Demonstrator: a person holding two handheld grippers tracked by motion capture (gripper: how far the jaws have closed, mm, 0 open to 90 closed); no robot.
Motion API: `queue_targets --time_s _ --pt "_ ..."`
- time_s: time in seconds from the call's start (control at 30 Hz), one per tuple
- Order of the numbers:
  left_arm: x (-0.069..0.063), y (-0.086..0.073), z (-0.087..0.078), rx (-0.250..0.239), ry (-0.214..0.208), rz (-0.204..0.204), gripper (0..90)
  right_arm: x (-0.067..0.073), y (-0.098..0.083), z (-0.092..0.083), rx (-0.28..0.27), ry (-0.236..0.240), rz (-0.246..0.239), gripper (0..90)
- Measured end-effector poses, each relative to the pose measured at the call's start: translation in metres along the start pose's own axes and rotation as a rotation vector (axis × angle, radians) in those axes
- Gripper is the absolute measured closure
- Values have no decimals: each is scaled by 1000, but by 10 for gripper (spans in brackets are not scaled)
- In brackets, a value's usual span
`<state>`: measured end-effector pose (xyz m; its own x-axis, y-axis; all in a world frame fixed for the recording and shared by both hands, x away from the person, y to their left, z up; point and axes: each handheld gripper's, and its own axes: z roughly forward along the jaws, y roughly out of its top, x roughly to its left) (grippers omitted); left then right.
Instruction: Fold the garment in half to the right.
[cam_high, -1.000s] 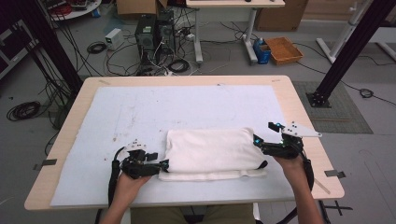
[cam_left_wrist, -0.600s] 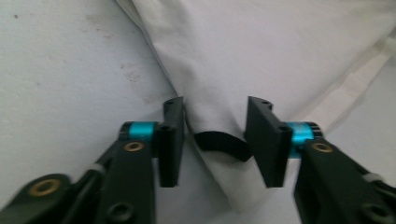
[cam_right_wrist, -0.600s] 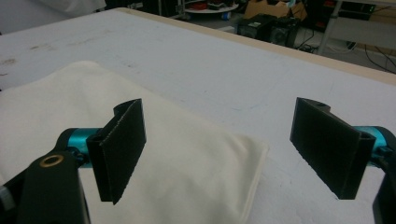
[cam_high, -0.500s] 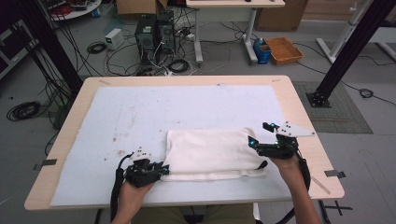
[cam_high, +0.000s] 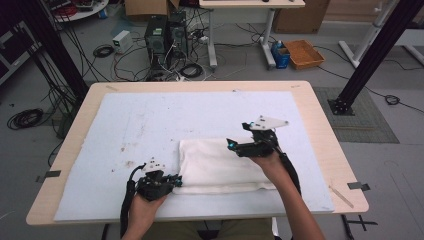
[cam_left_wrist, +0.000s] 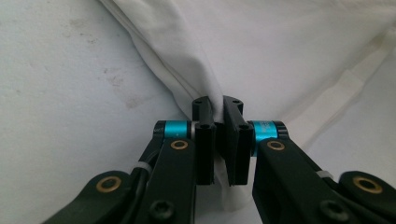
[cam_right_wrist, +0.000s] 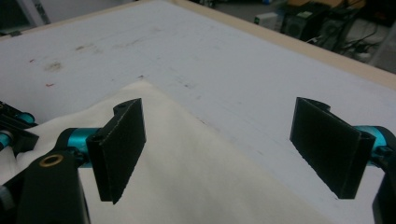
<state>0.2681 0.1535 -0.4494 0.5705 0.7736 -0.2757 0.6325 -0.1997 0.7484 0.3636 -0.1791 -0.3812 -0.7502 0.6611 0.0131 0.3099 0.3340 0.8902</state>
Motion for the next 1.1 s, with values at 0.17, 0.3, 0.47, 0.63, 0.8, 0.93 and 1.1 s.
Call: queue_targets --time_s 0.17,0.3,0.47,0.63,0.8,0.93,1.1 --pt "1 0 0 -4 -7 1 838 12 22 43 71 36 -26 193" --pt "1 0 0 -5 -12 7 837 21 35 69 91 62 -32 221" --pt "2 0 1 -4 -16 9 837 33 44 102 139 89 -53 257" --pt "3 0 0 -2 -20 4 837 44 43 132 235 108 -69 300" --pt "4 -1 0 -5 -26 3 837 49 37 159 334 116 -93 371" --pt "6 -1 0 -4 -36 -1 837 53 36 168 355 130 -93 485" --pt "7 -1 0 -1 -38 -5 837 59 35 177 393 146 -132 636"
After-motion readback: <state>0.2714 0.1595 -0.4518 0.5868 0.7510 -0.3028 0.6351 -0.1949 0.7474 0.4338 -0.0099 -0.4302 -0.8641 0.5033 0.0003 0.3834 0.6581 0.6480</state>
